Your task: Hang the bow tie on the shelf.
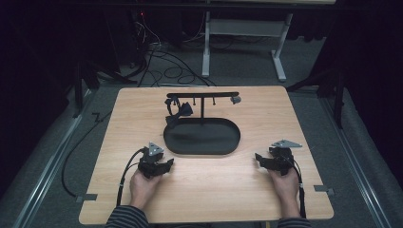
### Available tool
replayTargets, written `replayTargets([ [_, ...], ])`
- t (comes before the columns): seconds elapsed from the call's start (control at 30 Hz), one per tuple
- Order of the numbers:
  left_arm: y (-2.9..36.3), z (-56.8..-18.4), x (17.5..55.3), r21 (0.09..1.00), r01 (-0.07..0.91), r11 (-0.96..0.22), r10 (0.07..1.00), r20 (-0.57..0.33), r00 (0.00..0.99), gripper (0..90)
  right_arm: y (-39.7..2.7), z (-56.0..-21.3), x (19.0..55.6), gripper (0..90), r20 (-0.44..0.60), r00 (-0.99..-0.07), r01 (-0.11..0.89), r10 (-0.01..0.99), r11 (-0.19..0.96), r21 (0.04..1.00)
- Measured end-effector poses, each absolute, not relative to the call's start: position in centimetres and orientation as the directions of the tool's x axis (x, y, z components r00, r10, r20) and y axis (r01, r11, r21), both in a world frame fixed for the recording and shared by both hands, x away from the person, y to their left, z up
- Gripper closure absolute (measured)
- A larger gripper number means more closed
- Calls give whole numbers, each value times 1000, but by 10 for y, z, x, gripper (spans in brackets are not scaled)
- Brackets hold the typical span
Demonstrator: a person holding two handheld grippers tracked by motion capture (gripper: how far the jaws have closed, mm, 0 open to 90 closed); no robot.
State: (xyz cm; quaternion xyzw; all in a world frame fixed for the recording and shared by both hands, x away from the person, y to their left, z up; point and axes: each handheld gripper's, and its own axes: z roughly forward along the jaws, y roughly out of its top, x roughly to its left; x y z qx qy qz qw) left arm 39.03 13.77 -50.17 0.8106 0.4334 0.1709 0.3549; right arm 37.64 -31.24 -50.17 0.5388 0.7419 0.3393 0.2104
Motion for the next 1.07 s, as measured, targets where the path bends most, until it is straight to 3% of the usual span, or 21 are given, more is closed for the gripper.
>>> replayTargets([
  [0.5,137,-507,385,755,552,-354,833,-14,553,459,-312,-502,376,313,41,-334,654,942,201,729],
  [1.07,135,-507,384,751,557,-355,834,-15,551,389,-310,-502,376,313,27,-332,653,943,209,728],
])
